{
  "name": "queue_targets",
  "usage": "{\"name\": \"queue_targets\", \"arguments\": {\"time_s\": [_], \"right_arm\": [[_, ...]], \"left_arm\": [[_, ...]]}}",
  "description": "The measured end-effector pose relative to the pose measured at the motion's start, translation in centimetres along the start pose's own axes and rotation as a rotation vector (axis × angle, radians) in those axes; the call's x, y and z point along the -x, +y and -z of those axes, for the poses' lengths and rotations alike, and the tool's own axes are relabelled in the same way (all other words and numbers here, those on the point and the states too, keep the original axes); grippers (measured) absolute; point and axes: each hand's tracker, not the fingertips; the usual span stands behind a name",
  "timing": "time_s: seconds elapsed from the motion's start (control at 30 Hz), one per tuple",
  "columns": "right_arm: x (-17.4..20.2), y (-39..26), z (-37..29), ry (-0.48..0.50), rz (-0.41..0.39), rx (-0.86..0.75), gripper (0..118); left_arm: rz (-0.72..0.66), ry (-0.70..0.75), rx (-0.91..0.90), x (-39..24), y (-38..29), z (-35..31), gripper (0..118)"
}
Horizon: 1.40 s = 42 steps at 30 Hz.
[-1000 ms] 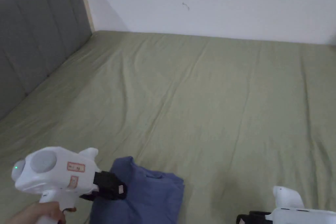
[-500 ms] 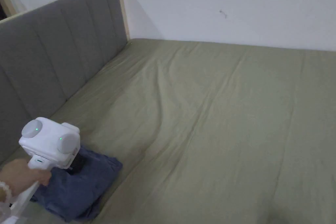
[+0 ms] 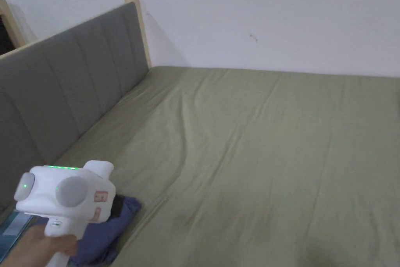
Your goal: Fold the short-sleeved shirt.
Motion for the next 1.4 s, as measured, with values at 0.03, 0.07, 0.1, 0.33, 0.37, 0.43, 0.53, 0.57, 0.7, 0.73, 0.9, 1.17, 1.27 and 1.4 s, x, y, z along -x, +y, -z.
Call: {"name": "queue_targets", "arguments": {"time_s": [0.03, 0.07, 0.1, 0.33, 0.37, 0.43, 0.53, 0.57, 0.7, 0.73, 0.9, 1.17, 1.27, 1.4], "right_arm": [[-0.1, -0.3, -0.4, 0.008, -0.001, -0.008, 0], [-0.3, -0.5, -0.7, 0.014, 0.003, -0.013, 0], [-0.5, -0.8, -1.1, 0.020, 0.010, -0.020, 0], [0.0, -2.0, -5.7, -0.058, -0.086, -0.129, 0], [0.3, -2.0, -6.5, -0.096, -0.104, -0.151, 0], [1.0, -1.4, -8.3, -0.148, -0.145, -0.211, 0], [2.4, 0.0, -11.4, -0.212, -0.229, -0.354, 0], [3.2, 0.4, -12.6, -0.230, -0.258, -0.412, 0], [6.5, 1.3, -17.2, -0.301, -0.344, -0.645, 0], [7.2, 1.2, -18.0, -0.323, -0.357, -0.698, 0], [10.1, -0.6, -20.2, -0.463, -0.383, -0.916, 4], [9.4, -2.7, -20.0, -0.473, -0.353, -0.960, 106], [9.4, -2.9, -20.3, -0.494, -0.348, -0.993, 110], [9.2, -2.7, -20.9, -0.478, -0.348, -1.017, 113]], "left_arm": [[-0.003, -0.042, -0.008, -1.5, -0.6, -0.3, 0], [-0.030, -0.056, -0.033, -3.1, -1.3, -0.5, 0], [-0.017, -0.047, -0.037, -4.9, -3.3, -1.2, 0], [-0.016, -0.026, -0.191, -15.5, -8.3, -5.6, 0], [0.003, -0.021, -0.215, -16.0, -8.6, -6.2, 0], [0.053, -0.025, -0.288, -18.0, -9.0, -8.1, 0], [0.119, 0.055, -0.427, -20.7, -8.8, -11.8, 0], [0.126, 0.085, -0.473, -21.3, -8.6, -12.9, 0], [0.102, 0.094, -0.670, -23.3, -8.2, -17.5, 0], [0.100, 0.100, -0.713, -23.8, -8.5, -18.3, 0], [0.137, 0.156, -0.814, -26.1, -9.3, -19.6, 2], [0.122, 0.084, -0.815, -25.9, -9.9, -19.3, 109], [0.124, 0.090, -0.833, -25.8, -10.0, -19.7, 109], [0.117, 0.097, -0.810, -25.9, -9.7, -19.8, 109]]}}
